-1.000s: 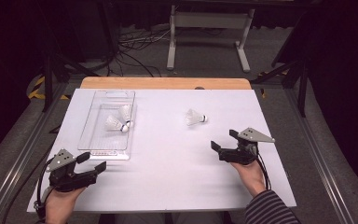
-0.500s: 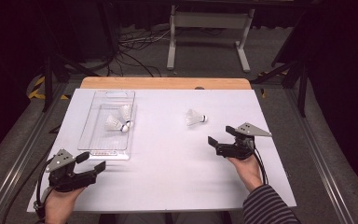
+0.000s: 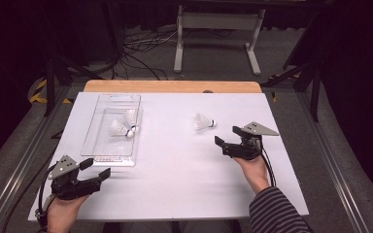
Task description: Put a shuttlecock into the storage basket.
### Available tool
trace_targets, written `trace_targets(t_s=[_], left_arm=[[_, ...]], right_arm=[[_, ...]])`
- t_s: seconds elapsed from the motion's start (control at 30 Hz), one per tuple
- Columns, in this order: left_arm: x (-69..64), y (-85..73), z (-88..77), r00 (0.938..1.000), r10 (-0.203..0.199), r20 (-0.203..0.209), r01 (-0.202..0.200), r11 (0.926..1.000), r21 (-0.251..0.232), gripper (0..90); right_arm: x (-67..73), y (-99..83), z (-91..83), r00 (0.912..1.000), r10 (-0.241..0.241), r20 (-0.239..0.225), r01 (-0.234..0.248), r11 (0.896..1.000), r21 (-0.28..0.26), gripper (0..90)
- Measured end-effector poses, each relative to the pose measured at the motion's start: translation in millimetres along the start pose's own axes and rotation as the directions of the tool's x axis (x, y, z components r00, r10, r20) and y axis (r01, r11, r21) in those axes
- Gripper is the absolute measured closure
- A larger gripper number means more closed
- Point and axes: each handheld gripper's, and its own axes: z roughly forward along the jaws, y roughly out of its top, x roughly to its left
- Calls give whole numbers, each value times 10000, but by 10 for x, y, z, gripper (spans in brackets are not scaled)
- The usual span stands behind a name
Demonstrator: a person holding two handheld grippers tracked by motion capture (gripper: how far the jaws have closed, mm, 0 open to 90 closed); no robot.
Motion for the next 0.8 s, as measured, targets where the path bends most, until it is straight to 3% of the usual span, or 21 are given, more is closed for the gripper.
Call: trace_targets(t_s=[0.17,0.47,0.8], left_arm=[[2,-1,0,10000,-52,5,52,10000,-49,239],[15,-1,-9,10000,-33,-35,33,10000,-23,236],[21,-4,-14,10000,-42,-29,42,10000,-46,233]], right_arm=[[-14,34,36,9998,-162,81,162,9999,-30,200],[-19,141,126,9998,-158,-124,156,9998,-90,187],[51,321,256,9989,-454,-97,459,9971,607,185]])
